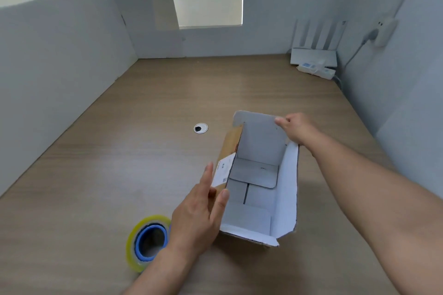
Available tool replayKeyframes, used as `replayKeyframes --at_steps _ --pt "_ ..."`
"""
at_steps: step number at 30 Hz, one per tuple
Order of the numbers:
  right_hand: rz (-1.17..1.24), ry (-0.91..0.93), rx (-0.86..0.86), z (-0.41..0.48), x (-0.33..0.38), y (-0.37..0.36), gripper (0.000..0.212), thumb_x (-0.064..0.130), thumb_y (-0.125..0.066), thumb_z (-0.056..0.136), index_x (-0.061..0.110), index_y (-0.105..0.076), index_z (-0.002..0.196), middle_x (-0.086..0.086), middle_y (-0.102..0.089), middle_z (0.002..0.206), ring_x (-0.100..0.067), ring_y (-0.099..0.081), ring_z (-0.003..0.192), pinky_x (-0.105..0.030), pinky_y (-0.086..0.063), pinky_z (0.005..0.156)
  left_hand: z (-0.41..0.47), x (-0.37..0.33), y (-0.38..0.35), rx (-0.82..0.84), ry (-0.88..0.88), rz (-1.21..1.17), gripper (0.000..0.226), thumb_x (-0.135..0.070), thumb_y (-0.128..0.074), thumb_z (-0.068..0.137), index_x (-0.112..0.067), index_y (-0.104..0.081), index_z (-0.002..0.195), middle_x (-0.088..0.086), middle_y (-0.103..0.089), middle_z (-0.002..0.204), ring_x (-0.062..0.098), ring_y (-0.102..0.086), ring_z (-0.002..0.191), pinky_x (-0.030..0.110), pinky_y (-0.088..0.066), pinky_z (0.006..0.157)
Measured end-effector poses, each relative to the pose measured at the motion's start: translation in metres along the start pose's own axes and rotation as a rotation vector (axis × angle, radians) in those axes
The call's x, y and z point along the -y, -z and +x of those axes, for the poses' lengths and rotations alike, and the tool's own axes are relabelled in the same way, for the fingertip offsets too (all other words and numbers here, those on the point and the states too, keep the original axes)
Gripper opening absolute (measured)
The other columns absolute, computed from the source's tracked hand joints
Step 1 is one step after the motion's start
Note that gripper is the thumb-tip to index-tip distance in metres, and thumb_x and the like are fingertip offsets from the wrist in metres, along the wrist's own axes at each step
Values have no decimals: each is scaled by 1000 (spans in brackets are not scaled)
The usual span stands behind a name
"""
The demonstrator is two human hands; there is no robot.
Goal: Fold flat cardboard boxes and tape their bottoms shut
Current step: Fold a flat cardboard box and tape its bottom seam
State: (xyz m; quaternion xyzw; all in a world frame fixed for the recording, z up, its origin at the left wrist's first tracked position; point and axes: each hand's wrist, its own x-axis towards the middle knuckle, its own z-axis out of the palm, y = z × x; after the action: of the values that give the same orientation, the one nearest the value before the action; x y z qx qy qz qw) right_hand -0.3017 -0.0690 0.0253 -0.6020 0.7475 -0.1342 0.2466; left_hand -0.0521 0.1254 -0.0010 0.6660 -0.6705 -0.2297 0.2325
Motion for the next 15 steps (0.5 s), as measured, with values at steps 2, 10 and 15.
replayKeyframes --at_steps 2,10,15 --pt "-3 -25 -49 2 2 -9 42 49 -45 95 21 -48 65 -5 -58 81 -25 -51 73 -31 -36 64 5 -2 0 8 51 -8 66 -65 -31 89 -55 5 142 -17 -53 119 5 -54 110 29 -49 88" --pt "78 -118 -87 -64 9 5 70 54 -58 83 7 -37 130 -11 -51 125 -32 -57 107 -38 -47 80 32 1 12 197 344 -154 77 -55 -51 90 -22 -21 152 6 -39 150 21 -40 135 37 -34 110" --pt "-79 -101 -32 -157 -7 -23 39 51 -53 84 16 -51 103 -3 -60 101 -27 -56 89 -32 -41 66 39 -6 19 191 316 -51 50 -39 -47 95 -21 -43 142 4 -56 133 23 -51 121 34 -41 102"
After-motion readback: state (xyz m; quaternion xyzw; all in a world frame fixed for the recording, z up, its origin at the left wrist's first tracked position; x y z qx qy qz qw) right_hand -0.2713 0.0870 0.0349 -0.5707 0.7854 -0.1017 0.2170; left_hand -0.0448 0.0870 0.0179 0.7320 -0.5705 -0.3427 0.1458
